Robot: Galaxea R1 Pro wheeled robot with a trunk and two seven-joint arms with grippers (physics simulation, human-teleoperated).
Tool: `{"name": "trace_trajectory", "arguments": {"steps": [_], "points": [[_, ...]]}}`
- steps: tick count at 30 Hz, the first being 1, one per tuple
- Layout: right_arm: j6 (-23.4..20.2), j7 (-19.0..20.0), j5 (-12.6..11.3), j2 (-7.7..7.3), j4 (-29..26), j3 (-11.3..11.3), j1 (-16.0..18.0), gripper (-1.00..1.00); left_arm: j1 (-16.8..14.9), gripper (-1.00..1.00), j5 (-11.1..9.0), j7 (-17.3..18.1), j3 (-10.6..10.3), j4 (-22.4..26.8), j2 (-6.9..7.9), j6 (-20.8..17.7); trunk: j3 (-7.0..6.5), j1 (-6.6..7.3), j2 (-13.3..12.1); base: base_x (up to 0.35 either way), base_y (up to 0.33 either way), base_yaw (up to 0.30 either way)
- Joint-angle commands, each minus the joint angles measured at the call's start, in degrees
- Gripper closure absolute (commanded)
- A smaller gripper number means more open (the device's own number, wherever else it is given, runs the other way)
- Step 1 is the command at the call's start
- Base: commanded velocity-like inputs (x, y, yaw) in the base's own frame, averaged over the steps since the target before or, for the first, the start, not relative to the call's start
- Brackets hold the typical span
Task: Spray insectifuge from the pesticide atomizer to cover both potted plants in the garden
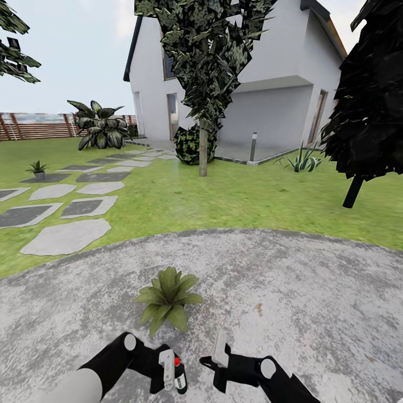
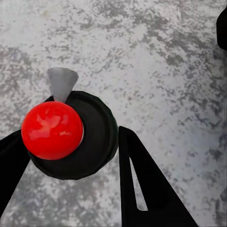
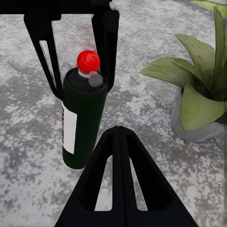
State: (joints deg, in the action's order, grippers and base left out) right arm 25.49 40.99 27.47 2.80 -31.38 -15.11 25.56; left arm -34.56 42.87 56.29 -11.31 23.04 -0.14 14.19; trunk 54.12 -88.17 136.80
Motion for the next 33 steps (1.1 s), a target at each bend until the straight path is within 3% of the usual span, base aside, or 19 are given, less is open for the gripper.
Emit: {"name": "trace_trajectory", "arguments": {"steps": [1,10,33], "points": [[0.3,0.0,0.5,0.01,-0.1,0.1,0.0,1.0,0.0,1.0,0.4,0.0,0.0,0.1,-0.26,0.3,0.05,0.01,0.0,0.0,0.0,0.0],[0.3,0.0,0.5,0.01,-0.2,0.1,0.1,1.0,0.0,1.0,0.5,-0.5,-2.6,0.1,-1.73,0.1,0.05,0.01,0.0,0.0,0.0,0.0],[0.4,0.0,0.5,0.01,-0.2,0.1,0.0,1.0,-0.2,1.0,0.2,-0.6,-2.8,0.7,-4.02,0.0,0.05,0.01,0.0,0.0,0.0,0.0]]}}
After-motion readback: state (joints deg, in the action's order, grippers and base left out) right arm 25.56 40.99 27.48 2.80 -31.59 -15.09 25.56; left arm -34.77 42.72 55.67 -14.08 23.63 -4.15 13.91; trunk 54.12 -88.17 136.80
